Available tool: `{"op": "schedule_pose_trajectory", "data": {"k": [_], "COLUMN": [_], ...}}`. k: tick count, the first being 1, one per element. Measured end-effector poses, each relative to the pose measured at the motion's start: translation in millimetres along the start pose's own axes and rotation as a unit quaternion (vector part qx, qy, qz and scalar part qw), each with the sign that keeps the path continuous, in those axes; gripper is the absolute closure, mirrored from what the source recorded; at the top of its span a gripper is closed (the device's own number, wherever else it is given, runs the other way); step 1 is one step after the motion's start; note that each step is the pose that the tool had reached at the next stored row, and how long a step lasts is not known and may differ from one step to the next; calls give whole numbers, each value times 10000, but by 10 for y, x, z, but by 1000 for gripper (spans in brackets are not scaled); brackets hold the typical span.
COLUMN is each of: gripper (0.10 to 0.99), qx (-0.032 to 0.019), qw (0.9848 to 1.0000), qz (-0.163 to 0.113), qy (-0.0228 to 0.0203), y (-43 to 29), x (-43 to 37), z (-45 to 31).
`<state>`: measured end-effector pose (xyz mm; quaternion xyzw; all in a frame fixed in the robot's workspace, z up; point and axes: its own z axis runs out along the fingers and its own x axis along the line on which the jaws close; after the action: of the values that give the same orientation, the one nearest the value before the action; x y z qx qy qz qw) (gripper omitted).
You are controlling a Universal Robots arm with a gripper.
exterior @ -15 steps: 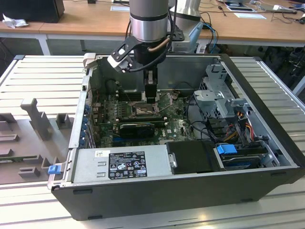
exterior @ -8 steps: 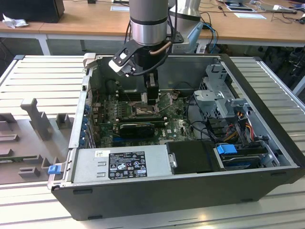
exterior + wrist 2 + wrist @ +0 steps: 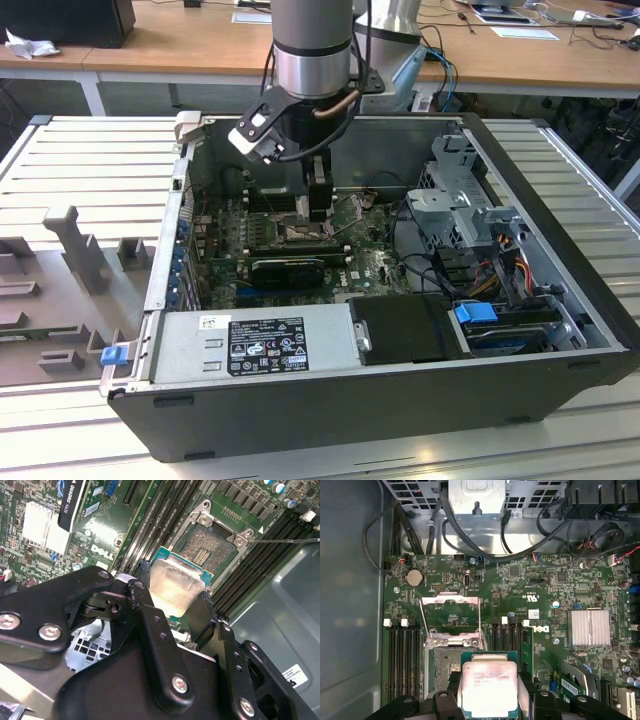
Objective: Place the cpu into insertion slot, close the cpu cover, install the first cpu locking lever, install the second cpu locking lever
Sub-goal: 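Place the cpu into insertion slot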
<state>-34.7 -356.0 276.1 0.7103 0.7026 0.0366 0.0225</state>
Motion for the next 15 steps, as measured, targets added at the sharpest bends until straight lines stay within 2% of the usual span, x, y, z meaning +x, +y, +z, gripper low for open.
{"op": "schedule_pose_trajectory", "data": {"k": [5, 10, 12, 13, 15], "gripper": [557, 557, 557, 557, 557], "qx": [0, 0, 0, 0, 1], "qw": [10000, 10000, 10000, 10000, 10000], "qz": [1, 1, 1, 0, -7], "qy": [9, 13, 13, 14, 13], "y": [-4, -12, -38, -110, -153], "x": [-1, 8, 150, 230, 246], "z": [41, 140, 304, 413, 449]}}
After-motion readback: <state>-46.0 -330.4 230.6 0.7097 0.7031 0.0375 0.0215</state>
